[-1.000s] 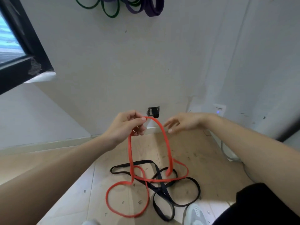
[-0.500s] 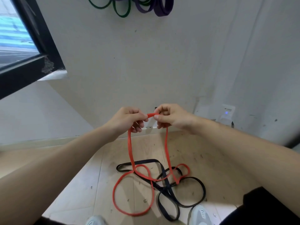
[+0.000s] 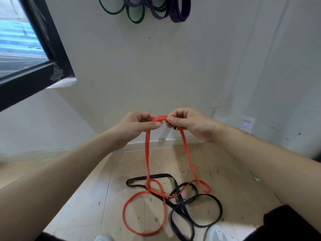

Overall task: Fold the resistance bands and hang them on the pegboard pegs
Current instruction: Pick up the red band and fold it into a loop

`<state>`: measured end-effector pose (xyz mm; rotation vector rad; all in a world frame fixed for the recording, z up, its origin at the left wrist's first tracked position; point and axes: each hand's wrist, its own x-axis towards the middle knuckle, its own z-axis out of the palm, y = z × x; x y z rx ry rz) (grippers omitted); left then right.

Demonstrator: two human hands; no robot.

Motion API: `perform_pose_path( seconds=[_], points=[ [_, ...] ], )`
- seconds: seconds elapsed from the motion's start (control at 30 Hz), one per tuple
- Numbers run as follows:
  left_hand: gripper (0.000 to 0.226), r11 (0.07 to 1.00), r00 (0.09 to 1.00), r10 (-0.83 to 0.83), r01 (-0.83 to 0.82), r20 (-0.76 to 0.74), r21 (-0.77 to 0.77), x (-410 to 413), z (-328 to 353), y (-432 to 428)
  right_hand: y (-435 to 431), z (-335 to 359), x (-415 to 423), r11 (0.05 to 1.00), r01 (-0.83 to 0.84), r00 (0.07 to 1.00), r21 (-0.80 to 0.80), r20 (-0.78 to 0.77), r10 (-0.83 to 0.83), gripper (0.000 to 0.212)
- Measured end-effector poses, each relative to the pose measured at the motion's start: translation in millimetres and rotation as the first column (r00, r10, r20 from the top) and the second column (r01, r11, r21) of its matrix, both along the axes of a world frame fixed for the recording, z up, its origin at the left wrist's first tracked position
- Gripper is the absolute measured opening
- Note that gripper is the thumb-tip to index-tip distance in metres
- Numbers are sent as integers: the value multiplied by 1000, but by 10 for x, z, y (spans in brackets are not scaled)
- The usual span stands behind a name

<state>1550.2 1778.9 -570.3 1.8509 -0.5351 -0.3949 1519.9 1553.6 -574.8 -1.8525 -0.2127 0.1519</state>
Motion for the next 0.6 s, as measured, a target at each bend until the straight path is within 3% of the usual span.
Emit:
perform_pose_path(
  seconds=[0.33,0.47,0.6],
  points=[
    [24,978,994,106,-100,22,-185,-4,54,-55,214,-154,-84,997,-19,1000,-70,-11,18,35],
    [25,924,991,76,-111,-109,-365,-4,101,-45,320,-223,-98,998,-26,1000,-51,-16,25,27],
    [22,889,985,79,-141,-156,-435,2,125,-17,348,-251,-86,994,-50,999,-98,-22,48,13]
  ],
)
